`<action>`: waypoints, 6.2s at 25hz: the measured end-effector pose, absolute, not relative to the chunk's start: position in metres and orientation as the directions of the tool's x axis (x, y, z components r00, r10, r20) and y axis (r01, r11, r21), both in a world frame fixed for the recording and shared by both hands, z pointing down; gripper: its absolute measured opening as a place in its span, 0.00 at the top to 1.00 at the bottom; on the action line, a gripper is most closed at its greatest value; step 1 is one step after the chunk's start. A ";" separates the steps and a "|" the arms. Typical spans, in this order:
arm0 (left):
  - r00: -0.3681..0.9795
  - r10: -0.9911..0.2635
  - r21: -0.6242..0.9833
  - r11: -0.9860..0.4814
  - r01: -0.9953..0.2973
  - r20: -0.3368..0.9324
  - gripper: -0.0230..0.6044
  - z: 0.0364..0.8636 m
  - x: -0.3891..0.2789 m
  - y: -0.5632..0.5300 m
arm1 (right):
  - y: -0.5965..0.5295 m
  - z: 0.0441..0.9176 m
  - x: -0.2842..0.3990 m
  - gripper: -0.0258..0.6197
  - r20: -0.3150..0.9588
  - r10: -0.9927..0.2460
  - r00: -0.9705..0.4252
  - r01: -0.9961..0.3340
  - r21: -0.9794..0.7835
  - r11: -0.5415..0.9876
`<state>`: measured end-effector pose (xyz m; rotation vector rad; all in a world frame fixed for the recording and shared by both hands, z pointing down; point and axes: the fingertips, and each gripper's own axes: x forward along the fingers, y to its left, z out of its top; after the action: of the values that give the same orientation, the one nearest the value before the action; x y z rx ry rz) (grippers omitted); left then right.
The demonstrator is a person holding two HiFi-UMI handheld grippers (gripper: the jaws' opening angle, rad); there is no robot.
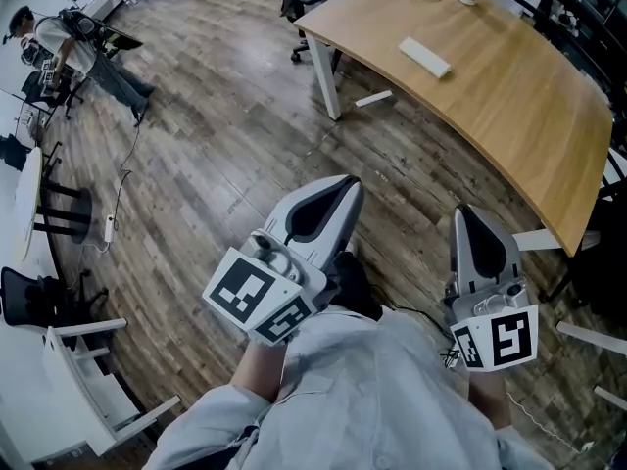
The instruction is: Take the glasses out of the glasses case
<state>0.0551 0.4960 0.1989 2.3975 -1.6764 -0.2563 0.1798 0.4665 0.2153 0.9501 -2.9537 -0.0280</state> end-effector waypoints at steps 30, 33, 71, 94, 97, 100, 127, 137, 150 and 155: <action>0.397 -0.917 0.320 -0.384 -0.866 -0.024 0.96 0.208 -0.122 0.349 | 0.319 0.201 0.022 0.96 0.047 -0.686 -0.726 -0.682 0.083 0.727; 0.401 -0.916 0.308 -0.388 -0.869 -0.022 0.96 0.208 -0.125 0.342 | 0.310 0.204 0.023 0.96 0.048 -0.695 -0.718 -0.690 0.081 0.719; 0.528 -0.846 0.237 -0.500 -0.833 0.070 0.96 0.210 -0.079 0.073 | 0.046 0.221 0.057 0.96 0.052 -0.774 -0.631 -0.770 0.079 0.633; 0.675 -0.714 0.249 -0.631 -0.735 0.185 0.96 0.241 -0.021 -0.027 | -0.012 0.270 0.104 0.96 0.198 -0.845 -0.496 -0.837 0.151 0.526; 0.693 -0.694 0.266 -0.643 -0.718 0.194 0.96 0.246 -0.020 -0.034 | -0.016 0.272 0.103 0.96 0.212 -0.852 -0.478 -0.843 0.160 0.513; 0.713 -0.668 0.269 -0.661 -0.701 0.213 0.96 0.253 -0.019 -0.040 | -0.019 0.276 0.102 0.96 0.231 -0.858 -0.459 -0.852 0.159 0.499; 0.699 -0.392 0.349 -0.658 -0.668 0.598 0.96 0.451 -0.049 -0.052 | -0.028 0.369 0.078 0.96 0.499 -0.808 -0.313 -0.864 0.204 0.460; 0.677 -0.268 0.419 -0.615 -0.668 0.686 0.96 0.512 -0.051 -0.038 | -0.022 0.431 0.057 0.74 0.679 -0.657 -0.329 -0.696 0.296 0.655; 0.651 -0.237 0.433 -0.581 -0.690 0.721 0.96 0.542 -0.053 -0.036 | -0.013 0.503 0.052 0.62 0.823 -0.519 -0.231 -0.442 0.387 0.810; 0.652 -0.228 0.436 -0.582 -0.687 0.723 0.96 0.545 -0.052 -0.036 | -0.008 0.518 0.051 0.60 0.852 -0.483 -0.201 -0.372 0.389 0.843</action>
<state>-0.0517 -0.0362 0.5447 2.1402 -0.7065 0.8068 0.0506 -0.0080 0.5176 0.6492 -1.8166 -0.1140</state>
